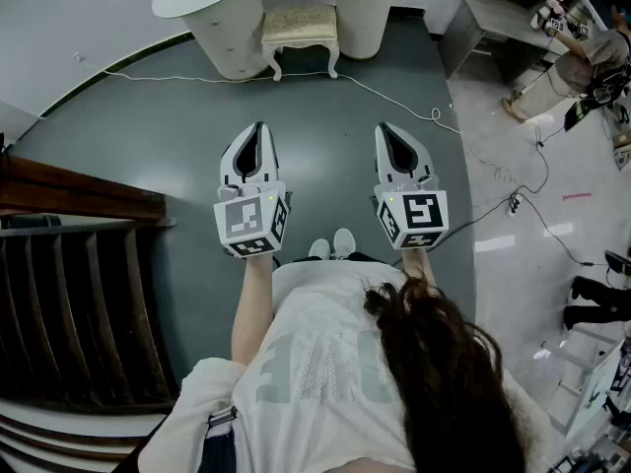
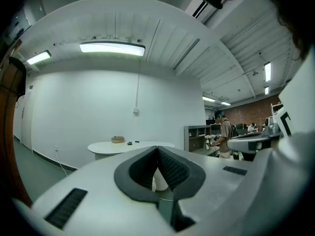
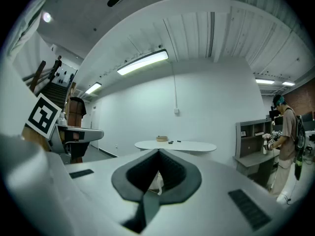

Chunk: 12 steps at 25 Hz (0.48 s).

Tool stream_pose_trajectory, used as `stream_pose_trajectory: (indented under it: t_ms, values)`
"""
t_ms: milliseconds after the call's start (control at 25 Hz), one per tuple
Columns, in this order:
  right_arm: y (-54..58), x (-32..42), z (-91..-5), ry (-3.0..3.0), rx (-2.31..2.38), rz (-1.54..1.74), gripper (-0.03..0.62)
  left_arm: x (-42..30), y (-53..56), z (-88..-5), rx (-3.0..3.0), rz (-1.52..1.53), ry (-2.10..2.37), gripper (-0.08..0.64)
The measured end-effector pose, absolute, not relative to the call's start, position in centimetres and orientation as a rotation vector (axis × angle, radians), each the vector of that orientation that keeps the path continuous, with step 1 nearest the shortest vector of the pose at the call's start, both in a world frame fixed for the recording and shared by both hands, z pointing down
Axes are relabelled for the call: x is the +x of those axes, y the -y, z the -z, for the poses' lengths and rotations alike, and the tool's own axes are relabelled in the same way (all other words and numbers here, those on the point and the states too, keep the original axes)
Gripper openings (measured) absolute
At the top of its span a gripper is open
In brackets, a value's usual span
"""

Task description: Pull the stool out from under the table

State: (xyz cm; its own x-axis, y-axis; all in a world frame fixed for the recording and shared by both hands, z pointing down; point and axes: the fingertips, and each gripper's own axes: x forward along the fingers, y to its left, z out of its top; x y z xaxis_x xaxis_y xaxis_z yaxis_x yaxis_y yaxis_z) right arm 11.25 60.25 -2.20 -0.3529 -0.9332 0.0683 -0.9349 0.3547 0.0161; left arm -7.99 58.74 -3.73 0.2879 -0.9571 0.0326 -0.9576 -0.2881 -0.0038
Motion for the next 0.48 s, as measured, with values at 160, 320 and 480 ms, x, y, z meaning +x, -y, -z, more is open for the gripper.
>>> stream_pose_trajectory:
  t_ms: [160,320,480]
  values:
    - [-60.6,11.4,1.7,2.54,1.723,-0.055,0.029,-7.1,-59.0,3.9,2.514,-0.023,1.848,0.028]
    - [-60.3,12.1,1.5,2.551,1.71,-0.075,0.029,-6.5,-59.1,4.4,2.53,-0.017,1.845,0.028]
    - [-59.6,12.3,1.8,2.607,1.674,-0.073,0.029,-6.7,-58.1,4.5,2.504,0.013,1.87,0.028]
